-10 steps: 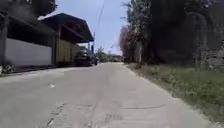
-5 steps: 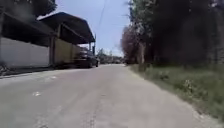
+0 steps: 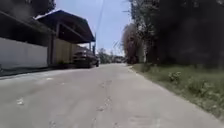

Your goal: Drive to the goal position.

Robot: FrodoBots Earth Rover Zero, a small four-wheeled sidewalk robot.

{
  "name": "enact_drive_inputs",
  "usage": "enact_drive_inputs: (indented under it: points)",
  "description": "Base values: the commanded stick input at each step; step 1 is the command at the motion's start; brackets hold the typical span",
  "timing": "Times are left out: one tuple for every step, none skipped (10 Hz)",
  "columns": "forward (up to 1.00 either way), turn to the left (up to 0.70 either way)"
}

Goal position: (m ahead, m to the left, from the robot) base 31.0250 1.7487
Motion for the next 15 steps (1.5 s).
enact_drive_inputs:
  points:
    - [1.0,-0.03]
    - [1.0,-0.39]
    - [1.0,-0.4]
    - [1.0,-0.4]
    - [1.0,-0.32]
    - [1.0,0.0]
    - [1.0,0.0]
    - [1.0,0.0]
    - [1.0,0.0]
    - [1.0,0.0]
    - [1.0,0.0]
    - [1.0,0.0]
    - [1.0,0.0]
    - [1.0,0.0]
    - [1.0,0.0]
